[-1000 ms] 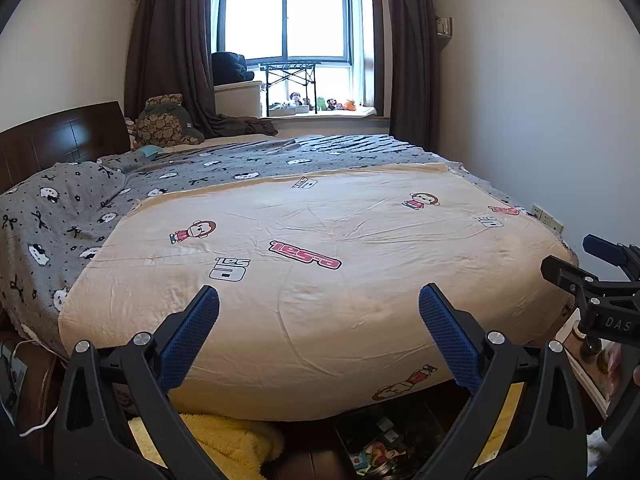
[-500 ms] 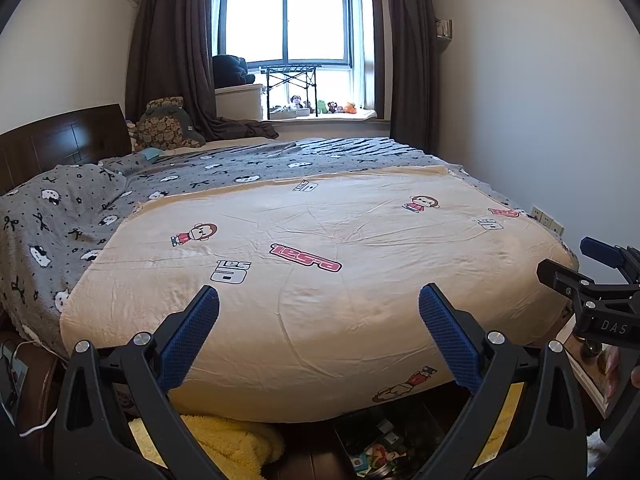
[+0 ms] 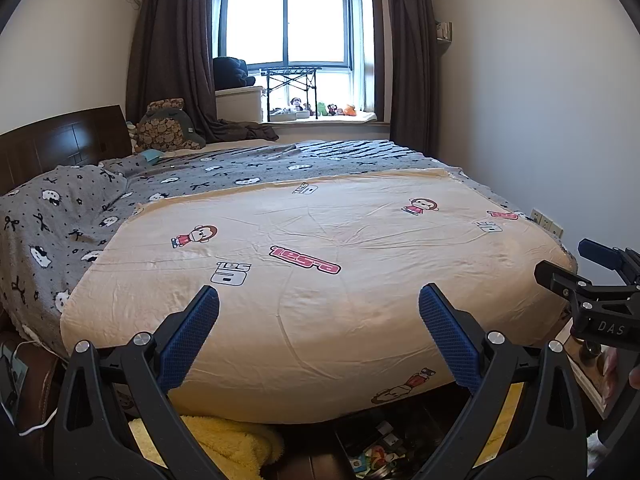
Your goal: Collect trash
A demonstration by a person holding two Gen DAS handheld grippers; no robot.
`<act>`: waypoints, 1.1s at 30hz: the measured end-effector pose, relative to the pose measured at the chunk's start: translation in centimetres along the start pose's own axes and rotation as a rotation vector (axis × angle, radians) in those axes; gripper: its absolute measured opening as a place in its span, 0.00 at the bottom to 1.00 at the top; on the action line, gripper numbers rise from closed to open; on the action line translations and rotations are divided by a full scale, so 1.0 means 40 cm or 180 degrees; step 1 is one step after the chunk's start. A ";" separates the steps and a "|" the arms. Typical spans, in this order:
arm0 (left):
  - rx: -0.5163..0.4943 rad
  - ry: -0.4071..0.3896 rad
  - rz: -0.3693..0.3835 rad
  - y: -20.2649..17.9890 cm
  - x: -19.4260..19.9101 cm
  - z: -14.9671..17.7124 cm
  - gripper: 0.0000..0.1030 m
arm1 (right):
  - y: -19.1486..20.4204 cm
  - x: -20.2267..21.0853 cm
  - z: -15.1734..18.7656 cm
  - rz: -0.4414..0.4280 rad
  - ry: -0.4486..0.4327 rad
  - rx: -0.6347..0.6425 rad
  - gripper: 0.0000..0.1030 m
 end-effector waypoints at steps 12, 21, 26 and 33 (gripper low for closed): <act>0.0000 -0.0016 -0.0001 0.000 0.002 0.001 0.92 | -0.001 -0.001 -0.002 -0.0005 -0.0004 -0.0007 0.97; 0.0011 -0.0007 0.0000 -0.003 0.002 0.002 0.92 | -0.001 0.000 -0.001 0.0000 0.0002 -0.0009 0.97; 0.0012 -0.0009 -0.0001 -0.005 0.002 0.002 0.92 | -0.001 -0.001 -0.002 0.0001 0.0001 -0.0011 0.97; 0.0022 -0.0013 -0.0010 -0.006 0.002 0.002 0.92 | -0.002 0.000 -0.002 0.0002 0.0002 -0.0012 0.97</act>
Point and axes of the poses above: each gripper's, at about its wrist camera, not at the fingertips, and x roughly against the way its jaws point, y to its left, z to its underside, the point moved 1 cm from there along -x, roughly the way its jaws point, and after that the axes turned 2 degrees about z, right-handed, at the moved point
